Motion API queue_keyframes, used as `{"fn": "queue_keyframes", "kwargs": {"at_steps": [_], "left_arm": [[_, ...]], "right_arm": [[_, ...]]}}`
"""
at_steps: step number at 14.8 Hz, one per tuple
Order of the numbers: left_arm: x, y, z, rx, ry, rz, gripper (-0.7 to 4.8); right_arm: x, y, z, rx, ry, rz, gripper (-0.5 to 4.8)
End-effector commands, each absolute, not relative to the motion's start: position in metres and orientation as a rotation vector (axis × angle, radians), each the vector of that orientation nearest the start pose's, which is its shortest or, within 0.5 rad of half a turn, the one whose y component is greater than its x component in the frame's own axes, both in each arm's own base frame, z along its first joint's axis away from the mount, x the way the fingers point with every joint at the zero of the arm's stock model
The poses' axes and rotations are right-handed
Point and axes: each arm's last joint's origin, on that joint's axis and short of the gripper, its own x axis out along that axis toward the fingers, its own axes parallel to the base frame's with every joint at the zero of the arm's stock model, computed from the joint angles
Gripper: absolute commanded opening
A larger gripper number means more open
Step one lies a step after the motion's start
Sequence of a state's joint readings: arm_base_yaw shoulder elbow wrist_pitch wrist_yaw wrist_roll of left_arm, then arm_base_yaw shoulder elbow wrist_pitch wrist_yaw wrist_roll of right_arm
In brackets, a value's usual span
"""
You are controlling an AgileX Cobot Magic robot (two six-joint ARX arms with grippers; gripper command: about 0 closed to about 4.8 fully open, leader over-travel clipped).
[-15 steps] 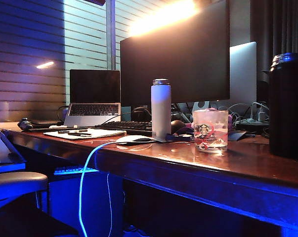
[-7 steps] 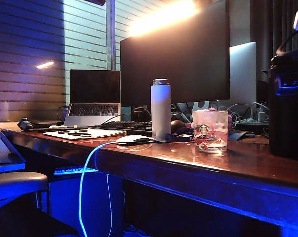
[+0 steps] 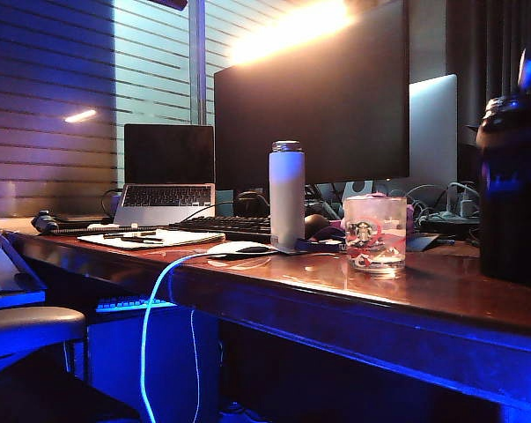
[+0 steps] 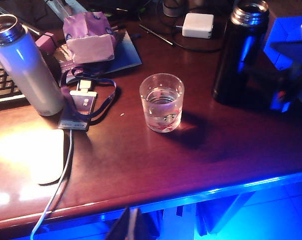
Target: Pick up the black thermos, pour a little water from inside into the glass cup, then place the black thermos back on the table.
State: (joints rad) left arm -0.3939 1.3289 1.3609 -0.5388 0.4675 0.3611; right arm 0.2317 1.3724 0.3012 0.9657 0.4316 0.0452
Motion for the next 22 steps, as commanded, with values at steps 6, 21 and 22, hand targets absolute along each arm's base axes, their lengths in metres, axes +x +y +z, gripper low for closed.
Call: {"fn": "queue_keyframes", "kwargs": {"at_steps": [6,21,22], "left_arm": [[0.254,-0.12,0.385,0.307,0.349,-0.928,-0.04],[0.254,-0.12,0.385,0.307,0.349,-0.928,-0.04],[0.254,-0.12,0.385,0.306,0.349,-0.928,-0.04]], "right_arm": [[0.242,0.044,0.156,0.017,0.032,-0.188,4.79],[0.28,0.033,0.161,-0.008,0.016,-0.187,4.79],[0.282,0.031,0.159,-0.009,0.02,-0.193,4.79]]}}
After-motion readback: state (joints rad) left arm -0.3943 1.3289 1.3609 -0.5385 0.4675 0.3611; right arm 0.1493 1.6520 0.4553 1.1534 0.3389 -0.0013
